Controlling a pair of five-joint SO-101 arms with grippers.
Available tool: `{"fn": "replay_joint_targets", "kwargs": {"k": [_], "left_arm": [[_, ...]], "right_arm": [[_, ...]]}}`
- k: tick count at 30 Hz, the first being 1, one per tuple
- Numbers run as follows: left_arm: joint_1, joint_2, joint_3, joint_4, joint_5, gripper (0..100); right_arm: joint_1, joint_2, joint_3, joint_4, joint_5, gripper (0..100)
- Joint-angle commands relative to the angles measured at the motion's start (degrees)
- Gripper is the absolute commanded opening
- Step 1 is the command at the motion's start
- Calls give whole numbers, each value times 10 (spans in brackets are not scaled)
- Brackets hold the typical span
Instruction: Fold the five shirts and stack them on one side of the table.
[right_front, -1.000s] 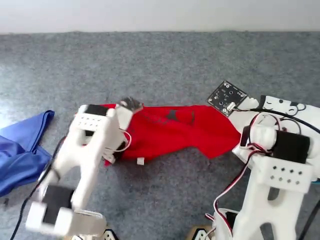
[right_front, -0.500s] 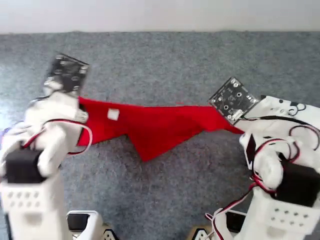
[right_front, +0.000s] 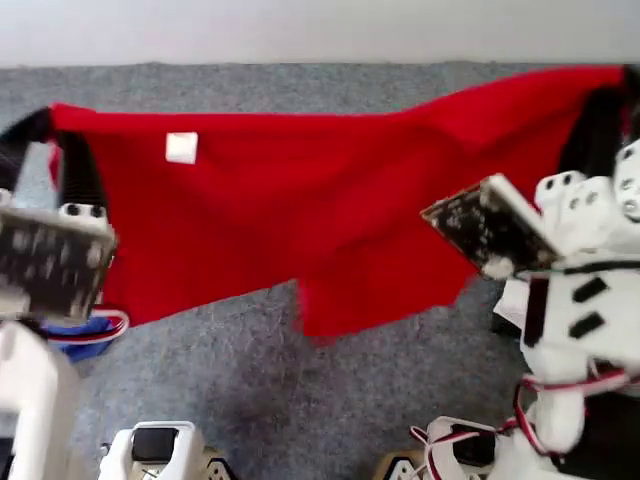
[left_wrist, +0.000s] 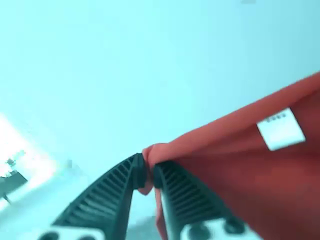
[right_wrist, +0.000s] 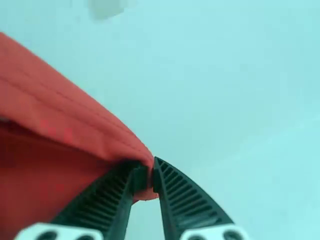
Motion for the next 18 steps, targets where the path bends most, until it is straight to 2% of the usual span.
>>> {"fn": "replay_joint_targets", "kwargs": {"k": [1,7,14,18], "left_arm": [[-5,0,-31,-40,-38,13],[-6,-1,-43,-57,-85,13],[-6,-1,-95,-51,-87,13],[-6,-1,-138,4,-87,13]], "right_arm": [[7,-6,-47,-51,14,9],[7,-6,-62,-85,48,10],[8,-24,-91,-95,55,10],[19,-50,-96,-93,74,10]]}}
